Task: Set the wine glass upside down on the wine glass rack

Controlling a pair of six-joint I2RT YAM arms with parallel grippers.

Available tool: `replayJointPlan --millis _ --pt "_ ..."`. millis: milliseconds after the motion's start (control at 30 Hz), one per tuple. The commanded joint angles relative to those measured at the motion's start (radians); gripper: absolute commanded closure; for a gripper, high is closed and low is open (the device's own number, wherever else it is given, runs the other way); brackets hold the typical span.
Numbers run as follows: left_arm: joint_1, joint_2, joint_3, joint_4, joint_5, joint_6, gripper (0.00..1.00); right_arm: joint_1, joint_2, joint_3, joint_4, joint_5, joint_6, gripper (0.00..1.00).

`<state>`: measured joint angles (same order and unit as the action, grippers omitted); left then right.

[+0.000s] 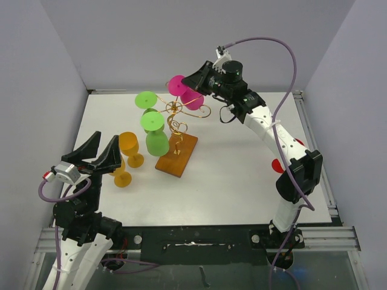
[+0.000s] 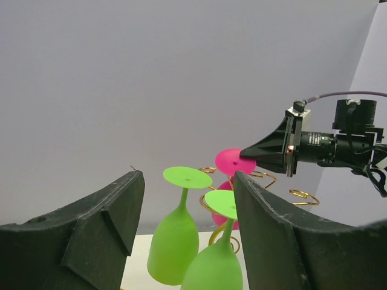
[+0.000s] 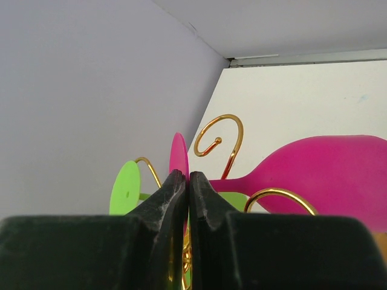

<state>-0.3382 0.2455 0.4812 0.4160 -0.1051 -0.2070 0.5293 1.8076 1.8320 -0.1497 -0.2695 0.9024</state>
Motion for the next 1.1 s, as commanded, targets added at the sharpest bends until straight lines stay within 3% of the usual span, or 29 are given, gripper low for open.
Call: replayJointPlan --millis 0,267,1067 --pt "0.007 0.002 0.017 0.022 -0.01 -0.021 0.42 0.013 -0.095 0.011 0.005 0.016 0.027 1.0" --pt "0.024 0.024 0.02 0.026 -0.05 -0.046 0.42 0.027 -0.079 0.031 -0.053 0.017 0.048 1.0" --pt "0.05 0.028 0.005 0.027 -0.008 -0.057 0.42 0.062 -0.246 -0.148 -0.042 0.178 -0.011 1.0"
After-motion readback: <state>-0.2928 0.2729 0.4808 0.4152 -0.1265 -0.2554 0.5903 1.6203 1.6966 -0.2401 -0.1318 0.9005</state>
